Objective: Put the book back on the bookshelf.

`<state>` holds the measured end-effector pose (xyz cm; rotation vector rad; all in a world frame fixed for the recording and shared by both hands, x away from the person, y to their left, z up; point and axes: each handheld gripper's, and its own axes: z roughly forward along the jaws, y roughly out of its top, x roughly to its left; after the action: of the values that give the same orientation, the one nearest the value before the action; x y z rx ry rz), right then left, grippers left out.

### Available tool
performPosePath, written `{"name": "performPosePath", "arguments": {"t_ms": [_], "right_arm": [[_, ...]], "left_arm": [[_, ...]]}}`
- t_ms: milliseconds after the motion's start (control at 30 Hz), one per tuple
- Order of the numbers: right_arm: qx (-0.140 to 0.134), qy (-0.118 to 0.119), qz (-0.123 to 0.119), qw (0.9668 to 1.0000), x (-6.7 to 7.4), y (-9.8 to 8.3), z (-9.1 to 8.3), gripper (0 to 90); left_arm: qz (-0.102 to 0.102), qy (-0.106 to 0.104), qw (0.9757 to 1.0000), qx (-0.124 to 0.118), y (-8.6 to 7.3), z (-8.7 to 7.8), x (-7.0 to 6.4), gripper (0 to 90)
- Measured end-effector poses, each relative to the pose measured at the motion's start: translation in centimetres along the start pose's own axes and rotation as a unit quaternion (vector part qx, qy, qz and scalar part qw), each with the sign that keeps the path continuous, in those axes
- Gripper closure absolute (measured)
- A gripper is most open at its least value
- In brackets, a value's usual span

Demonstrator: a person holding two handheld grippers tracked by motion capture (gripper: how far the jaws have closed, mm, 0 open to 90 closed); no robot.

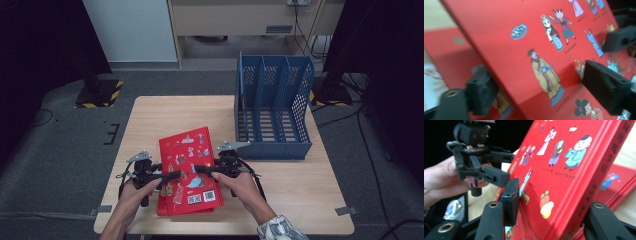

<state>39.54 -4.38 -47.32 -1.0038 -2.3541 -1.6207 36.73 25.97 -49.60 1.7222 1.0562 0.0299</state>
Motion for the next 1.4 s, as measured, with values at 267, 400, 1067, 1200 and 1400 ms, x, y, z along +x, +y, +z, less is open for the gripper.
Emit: {"name": "performPosePath", "arguments": {"t_ms": [267, 400, 1067, 1200, 1400], "right_arm": [[0.015, -0.018, -0.027, 0.9994, 0.2, 1.2, -0.1, 46.1], [0.021, -0.033, -0.040, 0.9985, 0.3, 1.6, -0.1, 43.5], [0.001, -0.079, -0.086, 0.9931, 0.7, 3.6, 0.3, 40.5], [-0.011, -0.092, -0.099, 0.9908, 0.9, 4.0, 0.4, 41.1], [-0.023, -0.106, -0.113, 0.9877, 1.2, 4.4, 0.4, 42.0]], "left_arm": [[0.015, 0.009, 0.9991, -0.039, 1.0, -1.3, -0.4, 35.7], [0.024, 0.016, 0.9985, -0.047, 1.5, -1.6, -0.5, 39.5], [0.087, 0.055, 0.9914, -0.081, 4.4, -3.0, -1.7, 51.6], [0.099, 0.063, 0.9896, -0.083, 5.1, -3.2, -1.9, 52.7], [0.118, 0.078, 0.9867, -0.081, 5.7, -3.4, -2.3, 52.7]]}}
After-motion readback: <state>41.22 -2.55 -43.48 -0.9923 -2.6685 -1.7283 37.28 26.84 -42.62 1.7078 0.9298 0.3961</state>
